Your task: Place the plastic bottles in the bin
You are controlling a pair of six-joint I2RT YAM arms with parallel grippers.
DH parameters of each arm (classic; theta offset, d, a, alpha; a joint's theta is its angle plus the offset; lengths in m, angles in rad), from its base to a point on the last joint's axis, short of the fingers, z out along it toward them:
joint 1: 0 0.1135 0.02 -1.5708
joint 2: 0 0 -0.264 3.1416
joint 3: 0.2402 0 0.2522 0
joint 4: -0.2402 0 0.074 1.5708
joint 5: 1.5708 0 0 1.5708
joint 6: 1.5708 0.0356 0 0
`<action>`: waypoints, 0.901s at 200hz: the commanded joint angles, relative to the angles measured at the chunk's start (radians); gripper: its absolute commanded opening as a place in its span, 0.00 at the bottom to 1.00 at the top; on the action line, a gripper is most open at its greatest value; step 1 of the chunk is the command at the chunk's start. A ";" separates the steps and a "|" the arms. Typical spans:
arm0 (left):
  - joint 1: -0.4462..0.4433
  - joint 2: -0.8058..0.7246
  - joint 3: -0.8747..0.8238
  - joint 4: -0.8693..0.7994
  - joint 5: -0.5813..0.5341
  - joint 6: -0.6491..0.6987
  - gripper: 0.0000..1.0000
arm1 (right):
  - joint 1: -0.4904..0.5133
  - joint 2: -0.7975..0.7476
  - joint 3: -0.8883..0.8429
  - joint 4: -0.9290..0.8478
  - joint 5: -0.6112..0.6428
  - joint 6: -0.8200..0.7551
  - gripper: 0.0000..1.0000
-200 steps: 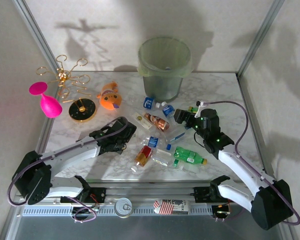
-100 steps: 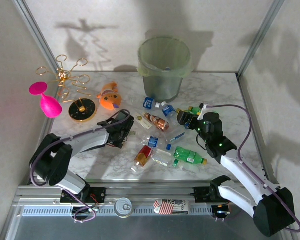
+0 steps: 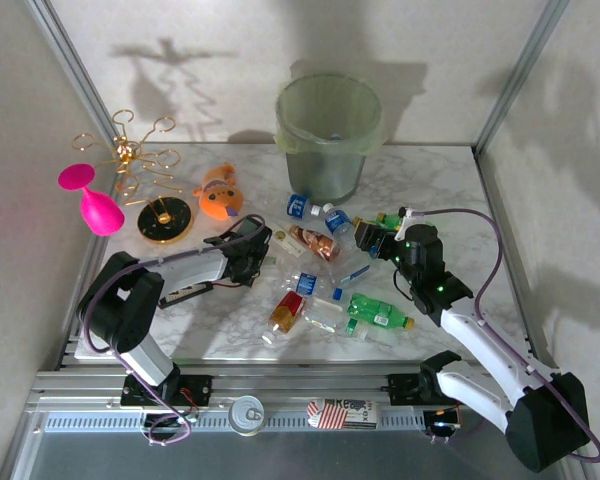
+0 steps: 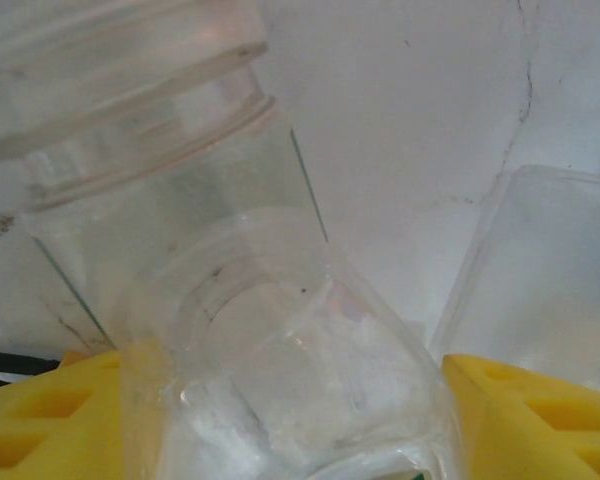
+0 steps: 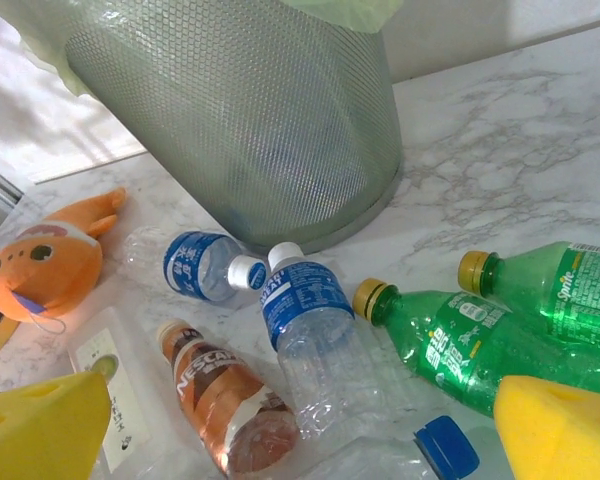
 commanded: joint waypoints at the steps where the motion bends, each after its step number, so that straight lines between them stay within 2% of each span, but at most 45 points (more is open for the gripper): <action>1: 0.012 -0.009 0.016 -0.030 -0.016 -0.120 0.65 | 0.005 0.006 0.033 0.004 0.022 -0.017 0.99; 63: 0.024 -0.198 0.020 -0.059 -0.221 0.008 0.58 | 0.004 0.031 0.031 0.032 -0.003 0.001 0.99; 108: 0.033 -0.375 0.039 0.064 -0.350 0.304 0.58 | 0.004 0.056 0.023 0.062 -0.033 0.013 0.99; 144: 0.032 -0.458 0.097 0.260 -0.294 0.635 0.57 | 0.005 0.064 0.005 0.072 -0.049 0.023 0.99; 180: 0.032 -0.400 0.243 0.353 -0.185 0.831 0.55 | 0.005 0.062 -0.018 0.071 -0.073 0.038 0.99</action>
